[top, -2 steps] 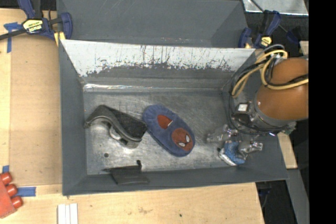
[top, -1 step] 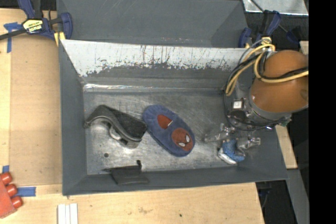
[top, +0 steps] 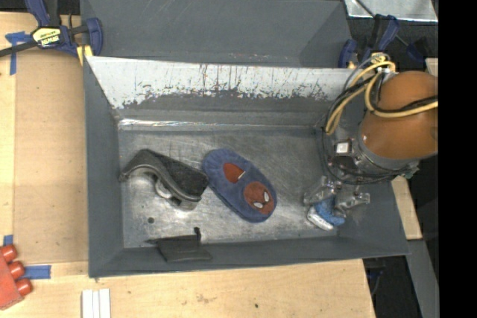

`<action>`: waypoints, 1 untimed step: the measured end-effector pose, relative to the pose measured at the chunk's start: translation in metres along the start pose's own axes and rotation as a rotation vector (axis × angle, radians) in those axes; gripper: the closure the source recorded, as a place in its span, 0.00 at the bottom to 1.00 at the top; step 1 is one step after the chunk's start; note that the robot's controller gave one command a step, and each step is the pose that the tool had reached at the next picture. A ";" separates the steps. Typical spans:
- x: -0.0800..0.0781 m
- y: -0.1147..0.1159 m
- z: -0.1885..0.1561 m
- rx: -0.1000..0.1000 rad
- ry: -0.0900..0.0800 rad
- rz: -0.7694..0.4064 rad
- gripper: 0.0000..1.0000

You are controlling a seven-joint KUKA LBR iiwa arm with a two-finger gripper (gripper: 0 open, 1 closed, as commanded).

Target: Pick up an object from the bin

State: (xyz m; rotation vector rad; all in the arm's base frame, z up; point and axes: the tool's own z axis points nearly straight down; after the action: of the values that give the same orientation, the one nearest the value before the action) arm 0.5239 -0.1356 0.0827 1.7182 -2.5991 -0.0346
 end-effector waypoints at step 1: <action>-0.005 0.002 -0.011 0.020 -0.010 -0.001 1.00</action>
Offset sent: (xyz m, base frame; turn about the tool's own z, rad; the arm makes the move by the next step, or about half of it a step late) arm 0.0001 0.0002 0.0059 0.0001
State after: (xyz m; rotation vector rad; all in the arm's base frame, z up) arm 0.5244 -0.1307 0.0938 1.7304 -2.6145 -0.0166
